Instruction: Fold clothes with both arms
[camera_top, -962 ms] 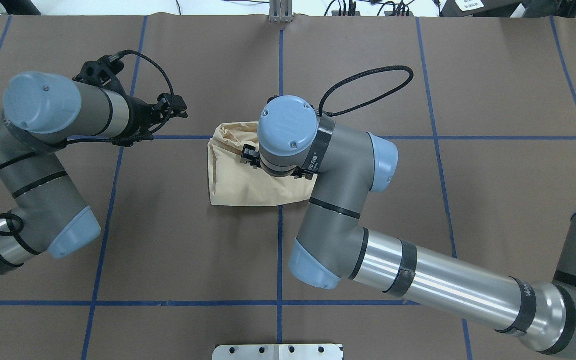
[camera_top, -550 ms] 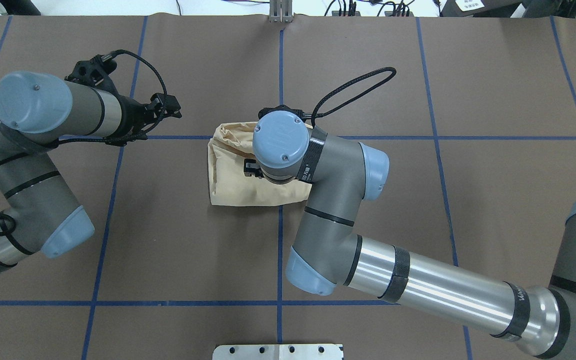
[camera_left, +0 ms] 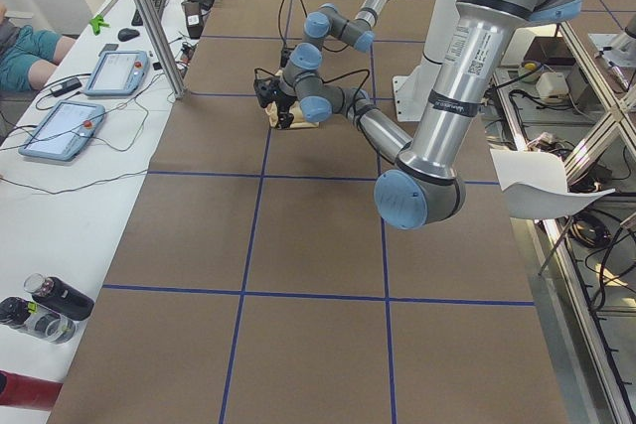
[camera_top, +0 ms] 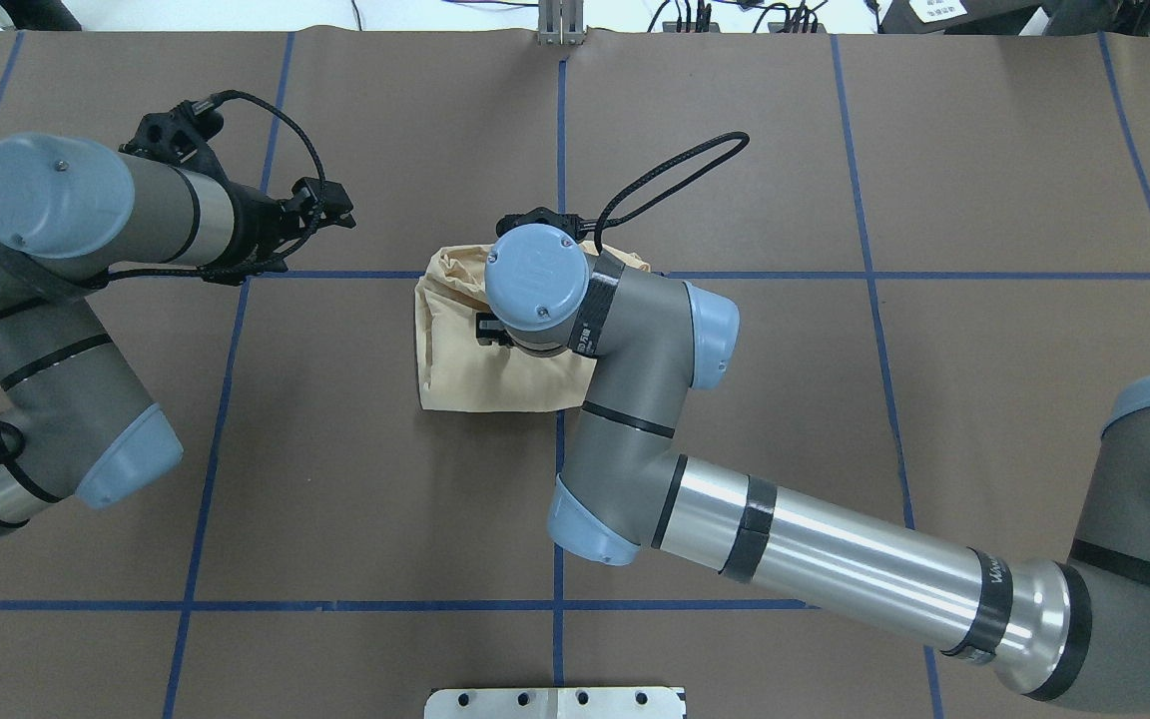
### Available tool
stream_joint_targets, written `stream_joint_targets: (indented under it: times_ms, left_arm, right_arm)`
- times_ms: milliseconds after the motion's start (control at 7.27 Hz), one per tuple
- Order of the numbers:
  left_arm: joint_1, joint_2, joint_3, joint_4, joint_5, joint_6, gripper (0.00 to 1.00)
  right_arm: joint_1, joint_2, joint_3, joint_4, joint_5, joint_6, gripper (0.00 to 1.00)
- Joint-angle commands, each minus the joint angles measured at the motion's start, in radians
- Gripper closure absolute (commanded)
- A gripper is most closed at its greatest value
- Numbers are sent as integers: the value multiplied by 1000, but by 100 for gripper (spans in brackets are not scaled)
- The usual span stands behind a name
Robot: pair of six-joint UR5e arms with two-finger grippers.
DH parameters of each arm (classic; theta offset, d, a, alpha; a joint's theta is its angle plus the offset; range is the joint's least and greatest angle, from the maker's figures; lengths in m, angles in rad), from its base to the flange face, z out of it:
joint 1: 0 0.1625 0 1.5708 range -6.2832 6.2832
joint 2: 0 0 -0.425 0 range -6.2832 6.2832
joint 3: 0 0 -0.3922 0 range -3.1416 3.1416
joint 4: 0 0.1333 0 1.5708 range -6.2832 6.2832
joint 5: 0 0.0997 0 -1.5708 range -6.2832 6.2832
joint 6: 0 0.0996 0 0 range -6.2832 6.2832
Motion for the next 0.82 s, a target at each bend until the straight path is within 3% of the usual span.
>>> stream_joint_targets:
  times_ms: [0, 275, 687]
  left_arm:
    - [-1, 10, 1, -6, 1, 0, 1]
    - [-1, 15, 8, -9, 1, 0, 1]
    - [-1, 16, 4, -10, 1, 0, 1]
  right_arm:
    - [34, 55, -82, 35, -2, -3, 9]
    - [57, 112, -229, 154, -18, -9, 10]
    - [117, 143, -315, 163, -39, -46, 13]
